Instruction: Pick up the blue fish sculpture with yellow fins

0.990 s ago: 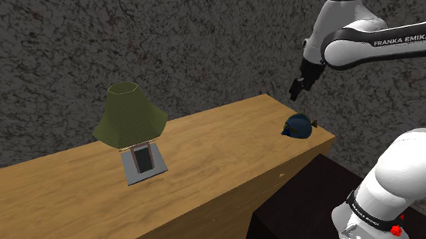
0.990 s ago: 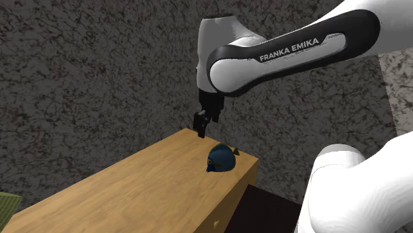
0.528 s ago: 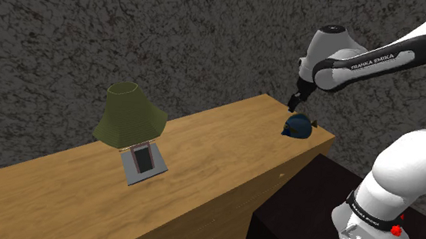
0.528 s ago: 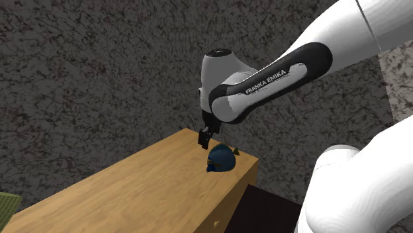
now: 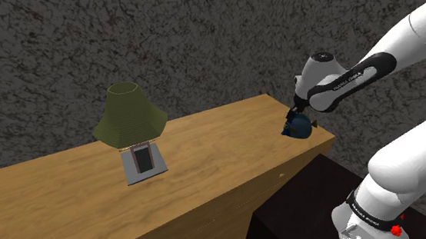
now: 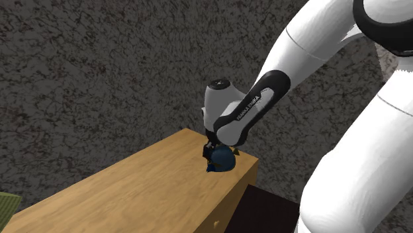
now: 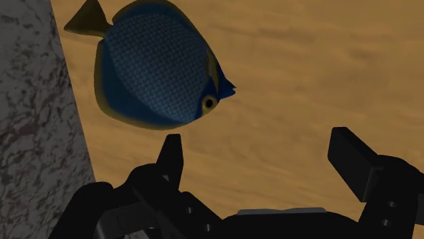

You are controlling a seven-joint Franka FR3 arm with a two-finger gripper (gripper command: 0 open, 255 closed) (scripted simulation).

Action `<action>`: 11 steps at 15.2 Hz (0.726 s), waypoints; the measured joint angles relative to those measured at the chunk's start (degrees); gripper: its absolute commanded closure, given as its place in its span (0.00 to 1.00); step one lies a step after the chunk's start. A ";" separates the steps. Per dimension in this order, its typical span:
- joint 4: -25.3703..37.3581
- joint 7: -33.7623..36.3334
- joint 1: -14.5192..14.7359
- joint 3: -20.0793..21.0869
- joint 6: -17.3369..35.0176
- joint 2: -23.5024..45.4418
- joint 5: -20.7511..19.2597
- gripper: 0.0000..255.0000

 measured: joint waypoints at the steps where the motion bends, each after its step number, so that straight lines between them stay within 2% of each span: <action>1: 0.14 0.29 -1.07 -0.37 2.10 1.94 -1.69 0.00; 6: 5.25 5.56 -5.32 -1.72 11.56 15.00 -12.10 0.00; 11: 7.44 14.44 -5.06 -4.24 16.33 21.57 -22.41 0.00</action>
